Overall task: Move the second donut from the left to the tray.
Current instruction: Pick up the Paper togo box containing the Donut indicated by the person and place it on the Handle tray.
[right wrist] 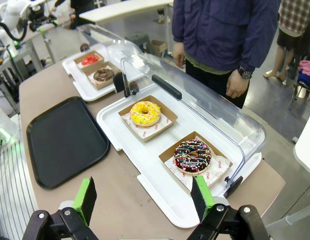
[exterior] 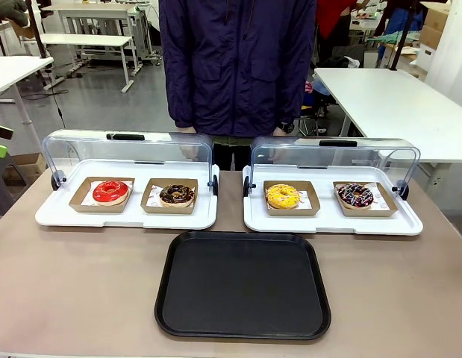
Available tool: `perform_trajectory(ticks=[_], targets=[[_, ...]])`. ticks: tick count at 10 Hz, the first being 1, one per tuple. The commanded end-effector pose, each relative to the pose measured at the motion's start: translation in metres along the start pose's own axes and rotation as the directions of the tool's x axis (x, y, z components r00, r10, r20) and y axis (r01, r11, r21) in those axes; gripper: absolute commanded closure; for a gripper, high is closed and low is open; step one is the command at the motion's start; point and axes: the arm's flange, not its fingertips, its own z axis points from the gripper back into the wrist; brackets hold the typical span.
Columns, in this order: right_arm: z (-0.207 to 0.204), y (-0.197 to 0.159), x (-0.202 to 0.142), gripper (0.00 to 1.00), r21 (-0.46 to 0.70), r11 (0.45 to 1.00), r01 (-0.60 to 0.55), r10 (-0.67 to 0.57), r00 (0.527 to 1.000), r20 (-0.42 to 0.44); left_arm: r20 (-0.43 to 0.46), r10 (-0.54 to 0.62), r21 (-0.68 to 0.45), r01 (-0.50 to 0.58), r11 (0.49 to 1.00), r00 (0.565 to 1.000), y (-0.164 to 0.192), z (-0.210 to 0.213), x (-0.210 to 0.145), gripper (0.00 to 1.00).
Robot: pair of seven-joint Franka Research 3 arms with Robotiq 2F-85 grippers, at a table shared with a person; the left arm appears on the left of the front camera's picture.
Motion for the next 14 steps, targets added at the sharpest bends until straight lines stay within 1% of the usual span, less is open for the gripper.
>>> perform_trajectory(ticks=[1, 14], targets=[[-0.0004, -0.0038, 0.0023, 0.00, -0.001, 1.000, -0.026, 0.026, 0.999, 0.028, 0.016, -0.004, -0.003, 0.004, 1.000, 1.000, -0.0001, 0.0003, 0.0004, 0.00], [-0.0004, -0.0038, 0.0023, 0.00, -0.001, 1.000, -0.026, 0.026, 0.999, 0.028, 0.016, -0.004, -0.003, 0.004, 1.000, 1.000, -0.0001, 0.0003, 0.0004, 0.00]])
